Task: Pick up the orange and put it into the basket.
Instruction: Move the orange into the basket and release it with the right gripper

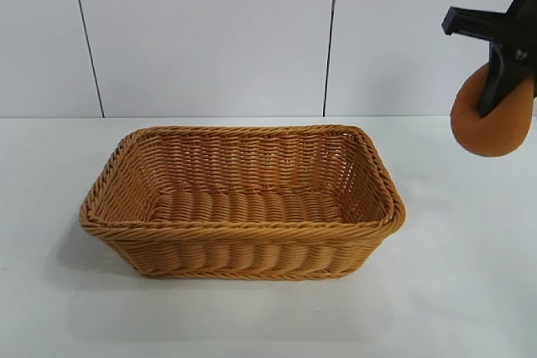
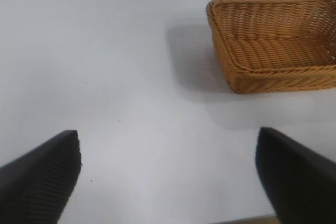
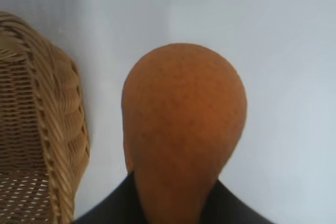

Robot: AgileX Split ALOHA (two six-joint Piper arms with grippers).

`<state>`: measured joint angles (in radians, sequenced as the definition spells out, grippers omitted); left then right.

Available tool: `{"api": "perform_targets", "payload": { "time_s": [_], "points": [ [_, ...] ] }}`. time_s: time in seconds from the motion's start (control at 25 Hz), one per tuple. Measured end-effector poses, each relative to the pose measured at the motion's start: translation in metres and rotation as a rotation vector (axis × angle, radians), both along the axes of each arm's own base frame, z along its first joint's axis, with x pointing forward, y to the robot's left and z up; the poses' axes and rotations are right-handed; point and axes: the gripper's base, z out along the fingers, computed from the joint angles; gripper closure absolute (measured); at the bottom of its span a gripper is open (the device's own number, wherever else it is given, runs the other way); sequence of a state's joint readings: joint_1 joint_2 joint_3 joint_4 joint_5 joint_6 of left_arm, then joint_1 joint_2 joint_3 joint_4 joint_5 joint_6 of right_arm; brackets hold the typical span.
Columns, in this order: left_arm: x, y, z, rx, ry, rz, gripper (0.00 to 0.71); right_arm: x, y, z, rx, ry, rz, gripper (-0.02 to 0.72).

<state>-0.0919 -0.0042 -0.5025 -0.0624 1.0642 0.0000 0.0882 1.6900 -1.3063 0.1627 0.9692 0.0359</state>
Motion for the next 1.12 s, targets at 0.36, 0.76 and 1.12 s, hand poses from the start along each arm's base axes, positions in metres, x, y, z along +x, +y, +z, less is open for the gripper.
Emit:
{"api": "perform_targets", "payload": {
  "time_s": [0.36,0.76,1.12],
  "points": [
    [0.000,0.000,0.000,0.000,0.000,0.000,0.066,-0.005,0.045,0.034,0.047,-0.095,0.130,0.649],
    [0.000,0.000,0.000,0.000,0.000,0.000,0.066,-0.022,0.137,0.024,0.104,-0.143,0.321,0.649],
    [0.000,0.000,0.000,0.000,0.000,0.000,0.066,-0.010,0.194,-0.047,0.118,-0.104,0.366,0.649]
  ]
}}
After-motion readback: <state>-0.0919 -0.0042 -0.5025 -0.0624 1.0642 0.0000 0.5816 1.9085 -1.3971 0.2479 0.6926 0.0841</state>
